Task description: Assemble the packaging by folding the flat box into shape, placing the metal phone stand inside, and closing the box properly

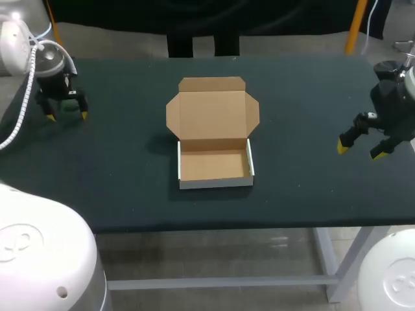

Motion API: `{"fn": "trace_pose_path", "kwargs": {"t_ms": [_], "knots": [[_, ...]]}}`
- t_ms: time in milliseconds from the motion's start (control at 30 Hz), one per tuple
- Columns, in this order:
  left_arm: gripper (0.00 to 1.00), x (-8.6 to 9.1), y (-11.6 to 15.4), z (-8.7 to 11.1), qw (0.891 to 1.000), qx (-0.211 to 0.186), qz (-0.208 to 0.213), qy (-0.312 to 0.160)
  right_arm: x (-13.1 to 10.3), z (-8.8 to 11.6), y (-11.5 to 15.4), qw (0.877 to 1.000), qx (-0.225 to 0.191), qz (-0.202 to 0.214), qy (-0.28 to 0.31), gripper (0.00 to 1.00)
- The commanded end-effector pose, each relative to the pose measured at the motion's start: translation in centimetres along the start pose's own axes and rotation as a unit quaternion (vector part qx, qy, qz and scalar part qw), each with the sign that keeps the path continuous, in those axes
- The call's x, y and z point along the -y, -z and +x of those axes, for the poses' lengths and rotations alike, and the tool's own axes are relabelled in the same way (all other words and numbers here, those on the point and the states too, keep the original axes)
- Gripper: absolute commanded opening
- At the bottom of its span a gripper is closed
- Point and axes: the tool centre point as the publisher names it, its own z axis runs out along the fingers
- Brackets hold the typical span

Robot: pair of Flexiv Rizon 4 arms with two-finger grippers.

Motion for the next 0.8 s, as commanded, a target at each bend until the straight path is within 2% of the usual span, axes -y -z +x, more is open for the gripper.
{"fn": "trace_pose_path", "kwargs": {"t_ms": [33,800], "knots": [[1.0,0.6,-0.1,0.0,1.0,0.001,-0.004,0.0,0.0,0.0,0.2,1.0,0.001,0.002,0.0,1.0],[1.0,2.0,-0.2,0.0,1.0,0.002,-0.004,-0.006,0.0,0.0,0.2,1.0,0.001,0.002,0.0,1.0]]}}
